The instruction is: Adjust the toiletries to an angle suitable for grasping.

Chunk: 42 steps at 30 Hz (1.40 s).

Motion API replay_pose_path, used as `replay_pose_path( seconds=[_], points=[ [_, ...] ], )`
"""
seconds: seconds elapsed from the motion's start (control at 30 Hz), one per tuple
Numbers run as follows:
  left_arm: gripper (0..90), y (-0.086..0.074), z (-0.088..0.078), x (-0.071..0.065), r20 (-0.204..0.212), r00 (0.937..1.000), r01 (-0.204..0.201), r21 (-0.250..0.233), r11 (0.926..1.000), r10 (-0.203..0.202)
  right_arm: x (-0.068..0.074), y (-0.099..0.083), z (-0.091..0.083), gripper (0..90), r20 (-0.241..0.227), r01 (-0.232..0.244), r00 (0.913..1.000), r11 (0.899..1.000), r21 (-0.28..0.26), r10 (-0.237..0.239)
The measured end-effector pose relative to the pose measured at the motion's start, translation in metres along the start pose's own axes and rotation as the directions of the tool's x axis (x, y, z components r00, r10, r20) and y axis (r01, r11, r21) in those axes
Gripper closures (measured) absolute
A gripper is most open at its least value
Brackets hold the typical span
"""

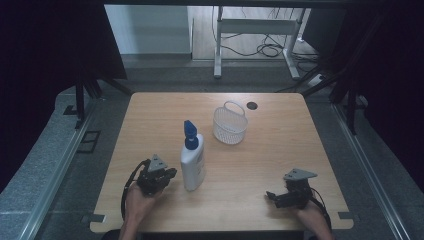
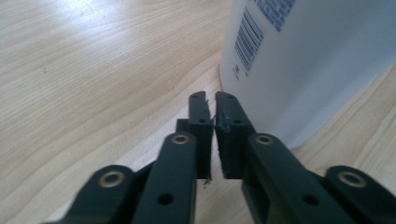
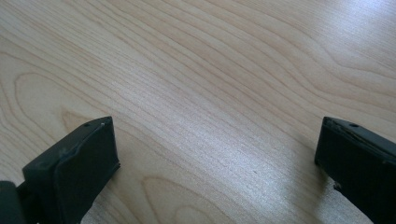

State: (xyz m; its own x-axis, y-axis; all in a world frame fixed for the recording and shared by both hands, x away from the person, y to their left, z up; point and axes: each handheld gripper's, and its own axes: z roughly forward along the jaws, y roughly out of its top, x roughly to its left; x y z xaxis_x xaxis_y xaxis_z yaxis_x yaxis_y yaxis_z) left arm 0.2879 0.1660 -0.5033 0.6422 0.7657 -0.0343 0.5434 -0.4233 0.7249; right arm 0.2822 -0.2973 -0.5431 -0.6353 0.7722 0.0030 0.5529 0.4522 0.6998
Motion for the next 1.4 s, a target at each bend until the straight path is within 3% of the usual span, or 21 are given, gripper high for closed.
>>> replay_pose_path(
  seconds=[0.17, 0.6, 1.4],
  points=[
    [89.1, 0.006, 0.012, 0.004, 0.039, 0.9991, 0.014, -0.002, 0.9999, -0.014, 0.000, 0.000, 0.000, 0.0, 0.000, 0.000, 1.0000, 1.000, 0.000, 0.000],
    [89.1, 0.018, 0.029, 0.007, 0.077, 0.9964, 0.037, -0.031, 0.9988, -0.035, 0.000, 0.000, 0.000, 0.0, 0.000, 0.000, 1.0000, 1.000, 0.000, 0.000],
    [89.1, 0.023, 0.032, -0.017, 0.103, 0.9947, 0.006, -0.039, 0.9992, -0.002, 0.000, 0.000, 0.000, 0.0, 0.000, 0.001, 1.0000, 1.000, 0.000, -0.001]
  ],
)
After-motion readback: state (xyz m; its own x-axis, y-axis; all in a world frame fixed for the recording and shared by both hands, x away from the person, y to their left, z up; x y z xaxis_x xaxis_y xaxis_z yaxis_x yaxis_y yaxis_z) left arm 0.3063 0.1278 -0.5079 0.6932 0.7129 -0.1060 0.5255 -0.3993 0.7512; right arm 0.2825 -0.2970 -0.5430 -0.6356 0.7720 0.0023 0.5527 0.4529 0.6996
